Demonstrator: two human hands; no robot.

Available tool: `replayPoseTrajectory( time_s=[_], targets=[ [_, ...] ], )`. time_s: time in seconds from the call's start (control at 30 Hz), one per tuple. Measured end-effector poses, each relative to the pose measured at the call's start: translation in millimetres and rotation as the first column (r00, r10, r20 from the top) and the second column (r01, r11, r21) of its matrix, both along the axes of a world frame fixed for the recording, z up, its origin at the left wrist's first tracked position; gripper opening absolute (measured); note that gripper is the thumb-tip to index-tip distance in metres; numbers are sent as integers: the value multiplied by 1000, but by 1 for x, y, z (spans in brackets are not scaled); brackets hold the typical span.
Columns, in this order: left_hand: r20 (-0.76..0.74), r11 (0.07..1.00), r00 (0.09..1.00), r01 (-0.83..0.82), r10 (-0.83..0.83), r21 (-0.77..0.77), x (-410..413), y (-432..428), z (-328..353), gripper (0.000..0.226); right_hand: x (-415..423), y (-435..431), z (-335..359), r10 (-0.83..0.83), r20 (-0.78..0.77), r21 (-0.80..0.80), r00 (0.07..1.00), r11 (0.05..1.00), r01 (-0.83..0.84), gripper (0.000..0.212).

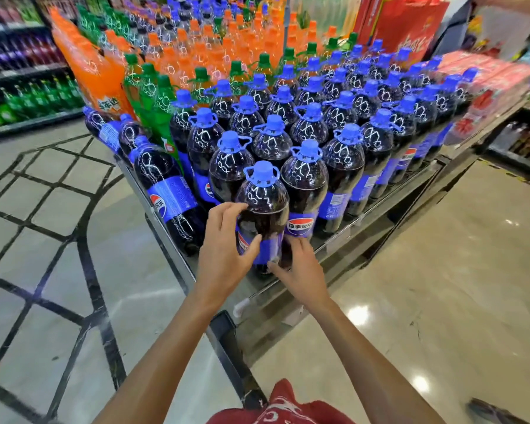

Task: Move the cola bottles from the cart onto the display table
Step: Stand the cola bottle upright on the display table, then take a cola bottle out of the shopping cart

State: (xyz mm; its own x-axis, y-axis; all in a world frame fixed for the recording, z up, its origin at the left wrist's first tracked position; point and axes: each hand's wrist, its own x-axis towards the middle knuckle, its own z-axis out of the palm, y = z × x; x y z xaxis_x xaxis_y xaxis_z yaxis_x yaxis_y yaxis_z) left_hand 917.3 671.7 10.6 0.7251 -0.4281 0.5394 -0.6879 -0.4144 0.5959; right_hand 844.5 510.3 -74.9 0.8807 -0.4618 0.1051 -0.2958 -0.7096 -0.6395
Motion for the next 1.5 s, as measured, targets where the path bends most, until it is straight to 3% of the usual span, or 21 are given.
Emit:
replayPoseTrajectory(
  time_s=[0.13, 0.23, 0.4, 0.53, 0.8, 1.0, 1.27, 1.5],
  targets=[
    [90, 993, 995, 28, -38, 119, -25, -6, 8, 45, -28, -24, 14, 50, -246, -20, 968, 998, -57, 63],
    [141, 942, 978, 103, -155, 320, -44, -24, 10, 47, -64, -46, 28, 22, -363, -10, 931, 1000, -28, 62],
    [-32, 658, 954, 229, -297, 717, -82, -72, 26, 52, -148, -80, 51, -70, -520, -62, 852, 997, 44, 66],
    [3, 461, 910, 208, -415, 863, -138, -110, 36, 54, -239, -94, 65, -166, -574, -123, 802, 986, 117, 67],
    [-99, 252, 751, 339, -652, 907, -277, -174, 39, 58, -423, -95, 76, -401, -622, -210, 673, 913, 350, 69],
    [-55, 187, 670, 283, -741, 941, -402, -217, 42, 57, -551, -85, 88, -528, -639, -210, 560, 819, 533, 69],
    [-68, 61, 401, 301, -914, 952, -537, -285, 31, 62, -685, -86, 93, -635, -651, -220, 417, 684, 696, 63],
    [-162, -87, 216, 321, -963, 943, -659, -348, 19, 60, -792, -115, 97, -674, -669, -220, 314, 583, 782, 58]
  ],
)
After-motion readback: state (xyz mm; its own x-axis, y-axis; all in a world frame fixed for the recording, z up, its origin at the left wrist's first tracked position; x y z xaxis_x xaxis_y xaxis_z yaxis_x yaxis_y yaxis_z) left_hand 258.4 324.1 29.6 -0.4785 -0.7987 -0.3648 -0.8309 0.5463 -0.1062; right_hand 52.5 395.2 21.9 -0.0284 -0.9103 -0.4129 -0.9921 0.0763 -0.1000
